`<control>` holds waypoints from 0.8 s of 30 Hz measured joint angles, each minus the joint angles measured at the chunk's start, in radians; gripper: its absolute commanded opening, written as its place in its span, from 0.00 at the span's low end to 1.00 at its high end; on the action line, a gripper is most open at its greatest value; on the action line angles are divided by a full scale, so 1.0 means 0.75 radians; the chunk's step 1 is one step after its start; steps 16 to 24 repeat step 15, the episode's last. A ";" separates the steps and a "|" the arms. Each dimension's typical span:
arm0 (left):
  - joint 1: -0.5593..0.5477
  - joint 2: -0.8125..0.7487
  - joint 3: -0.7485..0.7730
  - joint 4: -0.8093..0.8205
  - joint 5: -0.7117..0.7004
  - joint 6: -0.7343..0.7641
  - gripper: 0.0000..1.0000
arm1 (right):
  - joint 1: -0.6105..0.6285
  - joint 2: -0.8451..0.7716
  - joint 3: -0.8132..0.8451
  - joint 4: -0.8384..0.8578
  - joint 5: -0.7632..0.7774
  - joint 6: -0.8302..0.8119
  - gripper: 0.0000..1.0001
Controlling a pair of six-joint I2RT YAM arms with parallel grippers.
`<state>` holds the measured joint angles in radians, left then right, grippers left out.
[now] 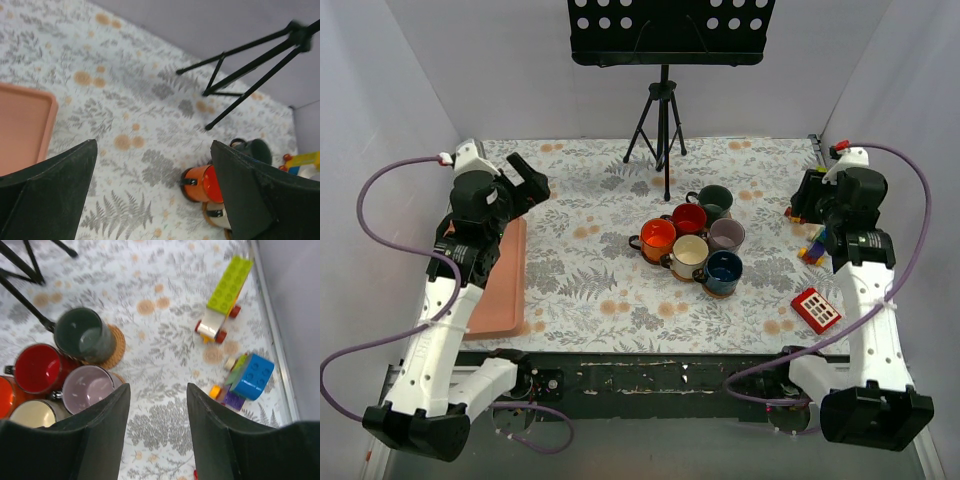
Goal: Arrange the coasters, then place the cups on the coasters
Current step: Reset both arms
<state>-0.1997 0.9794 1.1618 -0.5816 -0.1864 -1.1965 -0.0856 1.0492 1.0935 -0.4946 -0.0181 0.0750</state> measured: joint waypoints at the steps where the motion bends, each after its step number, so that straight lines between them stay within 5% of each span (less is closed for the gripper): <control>1: 0.000 -0.015 0.018 0.033 -0.007 -0.003 0.98 | 0.000 -0.038 -0.007 0.039 -0.009 0.002 0.57; 12: 0.000 -0.086 0.058 0.143 -0.072 -0.024 0.98 | 0.000 -0.287 -0.151 0.357 -0.022 -0.011 0.57; 24: 0.000 -0.057 0.058 0.116 -0.076 -0.055 0.98 | 0.000 -0.301 -0.165 0.390 -0.012 -0.035 0.57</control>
